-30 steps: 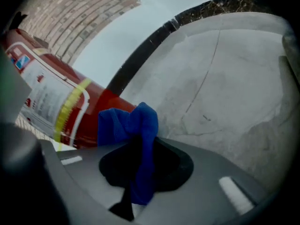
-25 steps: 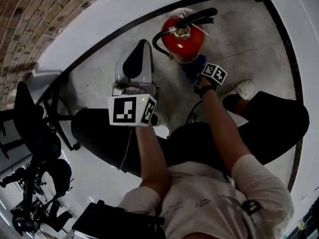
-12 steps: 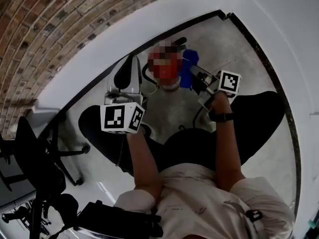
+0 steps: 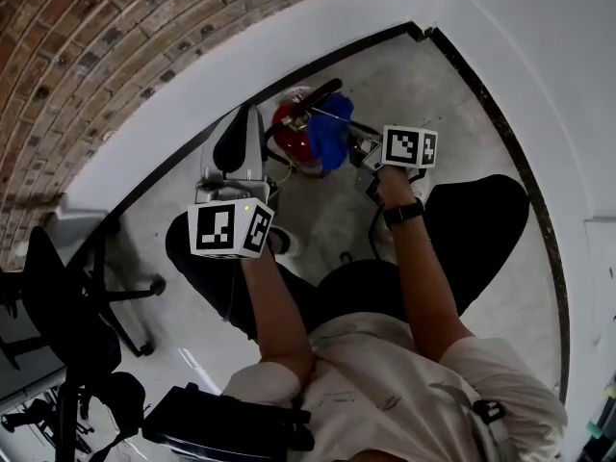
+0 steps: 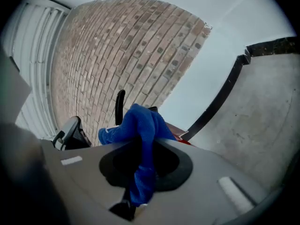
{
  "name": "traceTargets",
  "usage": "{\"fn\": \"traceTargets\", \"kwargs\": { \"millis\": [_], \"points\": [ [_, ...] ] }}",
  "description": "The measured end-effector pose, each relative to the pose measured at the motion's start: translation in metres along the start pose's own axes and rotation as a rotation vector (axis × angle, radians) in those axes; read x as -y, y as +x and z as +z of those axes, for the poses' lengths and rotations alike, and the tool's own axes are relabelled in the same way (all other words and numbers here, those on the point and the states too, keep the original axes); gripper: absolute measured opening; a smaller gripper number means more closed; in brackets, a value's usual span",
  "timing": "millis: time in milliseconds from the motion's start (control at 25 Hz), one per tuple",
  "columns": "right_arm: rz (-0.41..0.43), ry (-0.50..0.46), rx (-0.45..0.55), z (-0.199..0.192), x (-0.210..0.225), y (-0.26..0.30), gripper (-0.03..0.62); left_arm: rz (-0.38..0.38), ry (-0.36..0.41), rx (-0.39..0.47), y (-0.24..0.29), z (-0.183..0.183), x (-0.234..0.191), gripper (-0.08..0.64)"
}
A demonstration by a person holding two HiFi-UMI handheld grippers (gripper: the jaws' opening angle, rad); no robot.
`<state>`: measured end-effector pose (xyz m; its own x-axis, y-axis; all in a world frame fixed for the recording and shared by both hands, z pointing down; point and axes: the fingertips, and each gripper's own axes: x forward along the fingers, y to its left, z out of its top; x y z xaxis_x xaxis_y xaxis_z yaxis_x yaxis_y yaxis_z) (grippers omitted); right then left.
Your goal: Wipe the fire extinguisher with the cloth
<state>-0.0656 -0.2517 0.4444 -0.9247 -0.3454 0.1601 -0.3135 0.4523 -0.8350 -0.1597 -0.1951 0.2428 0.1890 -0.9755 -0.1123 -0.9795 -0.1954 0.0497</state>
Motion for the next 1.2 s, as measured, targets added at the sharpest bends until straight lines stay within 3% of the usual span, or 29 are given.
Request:
{"fn": "traceTargets", "kwargs": {
  "millis": [80, 160, 320, 440, 560, 720, 880, 960, 1040, 1120, 1200],
  "points": [
    [-0.031, -0.001, -0.001, 0.002, 0.014, -0.003, 0.057, 0.009, -0.002, -0.009, 0.002, -0.003, -0.002, 0.0],
    [-0.144, -0.04, -0.052, -0.009, 0.046, -0.007, 0.057, 0.008, -0.003, -0.02, 0.006, -0.006, -0.003, 0.0],
    [-0.351, -0.026, -0.192, -0.074, 0.139, 0.015, 0.055, -0.004, -0.002, -0.034, 0.014, -0.01, -0.007, 0.0],
    [-0.476, 0.075, -0.211, -0.116, 0.213, 0.026, 0.054, -0.006, -0.009, -0.057, 0.02, -0.017, -0.012, 0.0],
    [-0.501, 0.225, -0.191, -0.151, 0.269, 0.035, 0.055, 0.001, 0.009, -0.095, 0.027, -0.028, -0.021, 0.0],
    [-0.57, 0.35, -0.281, -0.213, 0.331, 0.033, 0.055, 0.027, 0.031, -0.14, 0.034, -0.043, -0.04, 0.0],
    [-0.524, 0.426, -0.268, -0.237, 0.352, 0.036, 0.054, 0.037, 0.065, -0.161, 0.038, -0.041, -0.057, 0.0],
    [-0.521, 0.412, -0.321, -0.234, 0.353, 0.039, 0.054, 0.037, 0.068, -0.155, 0.041, -0.041, -0.062, 0.0],
    [-0.507, 0.428, -0.309, -0.212, 0.343, 0.041, 0.055, 0.027, 0.053, -0.145, 0.046, -0.043, -0.064, 0.0],
    [-0.393, 0.428, -0.22, -0.162, 0.307, 0.048, 0.057, 0.006, 0.043, -0.137, 0.052, -0.044, -0.064, 0.0],
    [-0.204, 0.375, -0.138, -0.096, 0.241, 0.053, 0.058, -0.015, 0.034, -0.118, 0.059, -0.039, -0.065, 0.0]
  ]
}}
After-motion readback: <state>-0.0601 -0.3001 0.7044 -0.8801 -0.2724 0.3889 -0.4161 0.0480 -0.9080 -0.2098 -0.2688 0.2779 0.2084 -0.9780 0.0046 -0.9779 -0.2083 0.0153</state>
